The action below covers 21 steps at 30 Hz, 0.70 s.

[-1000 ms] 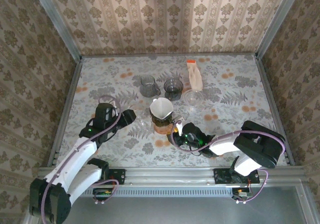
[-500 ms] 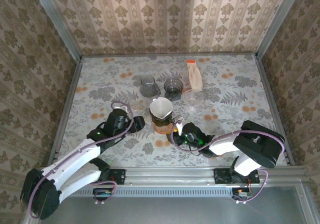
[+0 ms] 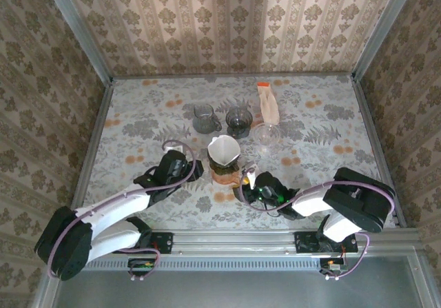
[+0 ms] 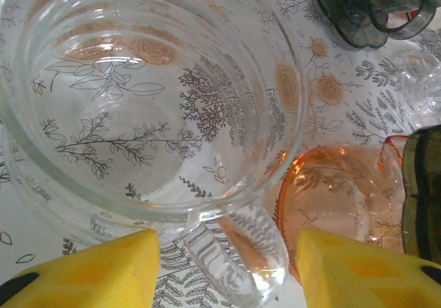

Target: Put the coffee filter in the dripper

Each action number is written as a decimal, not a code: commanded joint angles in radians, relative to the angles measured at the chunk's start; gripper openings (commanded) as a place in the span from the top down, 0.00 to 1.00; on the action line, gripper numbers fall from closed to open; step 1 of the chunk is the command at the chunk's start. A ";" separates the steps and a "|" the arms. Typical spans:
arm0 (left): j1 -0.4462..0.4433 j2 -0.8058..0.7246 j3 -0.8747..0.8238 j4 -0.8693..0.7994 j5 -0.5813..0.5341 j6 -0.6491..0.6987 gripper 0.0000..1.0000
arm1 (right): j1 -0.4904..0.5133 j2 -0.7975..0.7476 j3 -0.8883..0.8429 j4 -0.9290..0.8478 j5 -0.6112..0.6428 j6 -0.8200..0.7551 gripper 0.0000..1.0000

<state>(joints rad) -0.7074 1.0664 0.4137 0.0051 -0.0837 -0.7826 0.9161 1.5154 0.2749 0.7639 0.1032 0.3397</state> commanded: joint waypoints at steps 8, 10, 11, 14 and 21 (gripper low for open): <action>-0.013 0.000 -0.030 0.041 -0.100 -0.046 0.62 | 0.003 -0.040 -0.020 0.030 0.037 0.019 0.44; -0.014 -0.017 -0.036 0.031 -0.117 -0.051 0.66 | 0.003 -0.040 -0.020 0.031 0.038 0.019 0.43; -0.014 -0.023 -0.038 0.031 -0.122 -0.052 0.67 | 0.003 -0.040 -0.019 0.031 0.038 0.021 0.43; -0.013 -0.035 -0.038 0.016 -0.143 -0.059 0.73 | 0.005 -0.046 -0.023 0.028 0.045 0.024 0.43; -0.005 -0.080 -0.049 -0.033 -0.182 -0.079 0.84 | 0.006 -0.067 -0.036 0.022 0.061 0.031 0.43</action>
<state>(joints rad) -0.7128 1.0180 0.3786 0.0223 -0.2195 -0.8413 0.9173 1.4700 0.2543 0.7639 0.1322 0.3485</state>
